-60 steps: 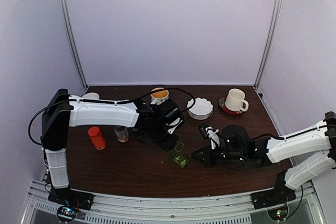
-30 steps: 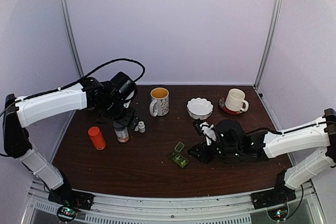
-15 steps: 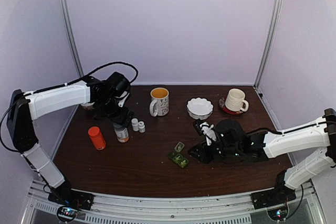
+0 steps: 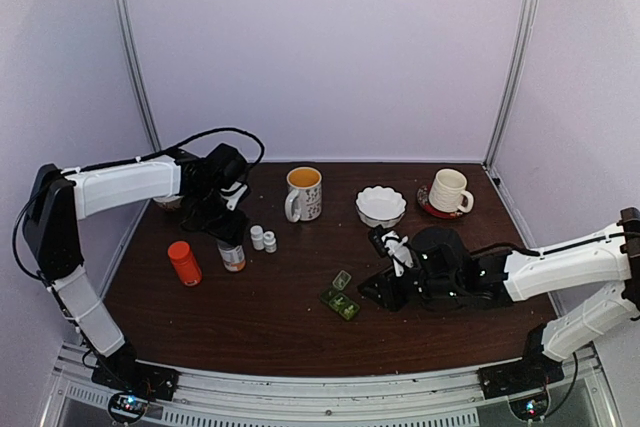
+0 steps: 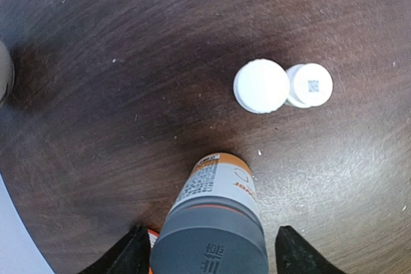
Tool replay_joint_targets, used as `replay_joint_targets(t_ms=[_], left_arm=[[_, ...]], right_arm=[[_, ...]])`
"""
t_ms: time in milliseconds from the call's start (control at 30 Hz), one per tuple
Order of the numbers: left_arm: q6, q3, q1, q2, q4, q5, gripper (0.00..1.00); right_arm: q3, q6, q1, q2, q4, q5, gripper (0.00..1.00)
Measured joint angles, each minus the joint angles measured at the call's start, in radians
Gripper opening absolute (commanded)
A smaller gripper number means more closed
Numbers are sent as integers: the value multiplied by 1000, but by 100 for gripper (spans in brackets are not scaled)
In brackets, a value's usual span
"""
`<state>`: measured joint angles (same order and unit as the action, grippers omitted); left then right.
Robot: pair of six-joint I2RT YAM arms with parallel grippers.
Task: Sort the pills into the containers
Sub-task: Pick up the pill bottle from the center of the board, then place the pill bottle at the center of the board.
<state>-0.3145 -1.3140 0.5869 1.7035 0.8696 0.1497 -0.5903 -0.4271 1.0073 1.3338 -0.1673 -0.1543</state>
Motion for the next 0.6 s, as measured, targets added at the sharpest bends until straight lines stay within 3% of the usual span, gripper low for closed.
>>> replay_joint_targets(t_ms=[167,400,600], left_arm=[[11,-10,-9,9,8,-8,52],[22,-19,-27,8,50,5,51],[34,-11,-119,-21,53,6,50]], right_arm=[[-3,9,0,-2,10,9,28],[-24,19,0,-2,47,29,28],[-32,35,0,-2,60,29,28]])
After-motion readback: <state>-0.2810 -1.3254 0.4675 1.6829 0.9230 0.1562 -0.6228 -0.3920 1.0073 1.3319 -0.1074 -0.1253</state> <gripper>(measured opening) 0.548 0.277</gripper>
